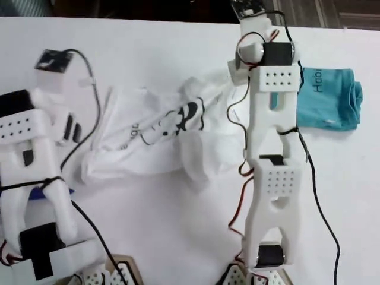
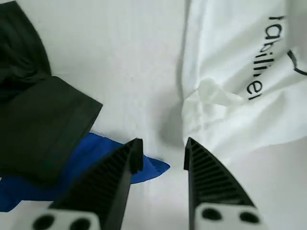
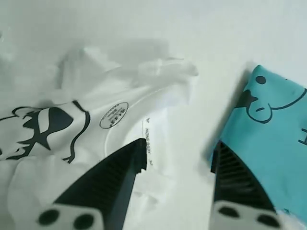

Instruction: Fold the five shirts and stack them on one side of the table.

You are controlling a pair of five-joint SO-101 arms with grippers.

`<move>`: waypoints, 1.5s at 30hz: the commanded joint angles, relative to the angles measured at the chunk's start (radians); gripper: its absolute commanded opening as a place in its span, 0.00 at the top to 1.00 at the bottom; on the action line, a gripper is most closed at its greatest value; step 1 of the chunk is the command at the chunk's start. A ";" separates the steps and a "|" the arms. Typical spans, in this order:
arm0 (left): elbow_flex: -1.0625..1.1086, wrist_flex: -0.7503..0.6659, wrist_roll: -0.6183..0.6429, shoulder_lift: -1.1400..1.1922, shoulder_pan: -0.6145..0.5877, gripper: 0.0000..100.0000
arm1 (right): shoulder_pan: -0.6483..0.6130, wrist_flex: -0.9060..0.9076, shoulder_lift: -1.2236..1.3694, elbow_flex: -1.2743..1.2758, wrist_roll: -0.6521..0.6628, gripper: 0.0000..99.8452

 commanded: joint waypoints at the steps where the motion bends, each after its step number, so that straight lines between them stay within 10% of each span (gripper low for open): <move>1: -0.018 -0.028 0.005 -0.035 -0.046 0.84 | -0.041 0.025 -0.234 0.262 0.003 0.78; 21: 0.160 -0.135 0.011 -0.037 -0.049 0.84 | -0.266 -0.515 -1.132 1.932 0.222 0.78; 45: 0.191 -0.155 0.006 -0.043 -0.049 0.84 | -0.424 -0.736 -1.066 2.064 0.261 0.78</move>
